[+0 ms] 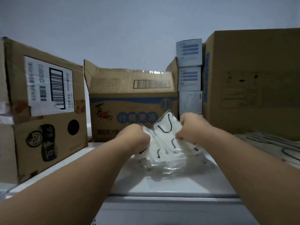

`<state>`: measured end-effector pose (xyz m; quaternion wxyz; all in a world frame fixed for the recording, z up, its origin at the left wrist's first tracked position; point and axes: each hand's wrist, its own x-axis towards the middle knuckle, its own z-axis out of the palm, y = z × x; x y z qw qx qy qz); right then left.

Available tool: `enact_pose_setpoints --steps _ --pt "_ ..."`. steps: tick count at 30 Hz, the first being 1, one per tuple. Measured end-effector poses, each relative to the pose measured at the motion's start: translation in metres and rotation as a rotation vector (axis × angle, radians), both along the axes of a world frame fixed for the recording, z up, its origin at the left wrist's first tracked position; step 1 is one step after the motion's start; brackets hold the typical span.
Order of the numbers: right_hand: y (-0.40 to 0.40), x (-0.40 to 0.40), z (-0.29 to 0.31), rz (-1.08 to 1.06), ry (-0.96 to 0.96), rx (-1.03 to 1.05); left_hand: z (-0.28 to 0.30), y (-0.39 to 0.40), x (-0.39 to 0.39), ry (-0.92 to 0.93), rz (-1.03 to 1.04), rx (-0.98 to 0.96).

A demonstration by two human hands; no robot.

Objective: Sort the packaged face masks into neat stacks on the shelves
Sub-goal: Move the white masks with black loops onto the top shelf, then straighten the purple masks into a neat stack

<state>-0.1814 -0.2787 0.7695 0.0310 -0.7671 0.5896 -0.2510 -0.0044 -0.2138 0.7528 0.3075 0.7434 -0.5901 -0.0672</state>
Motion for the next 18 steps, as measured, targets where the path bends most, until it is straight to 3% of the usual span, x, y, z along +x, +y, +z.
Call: enact_pose_setpoints --steps 4,8,12,18 --pt "0.012 -0.001 -0.002 -0.049 0.196 -0.047 -0.009 0.004 0.009 -0.157 0.028 0.044" --pt "0.017 0.001 -0.002 -0.093 0.251 -0.085 -0.008 0.009 0.006 -0.36 -0.032 -0.147" --pt "0.031 0.002 -0.003 -0.026 0.159 -0.19 -0.003 0.027 -0.012 -0.363 -0.218 -0.308" --pt "0.078 -0.007 -0.018 0.201 -0.043 -0.528 -0.02 0.078 -0.029 -0.332 -0.294 -0.509"
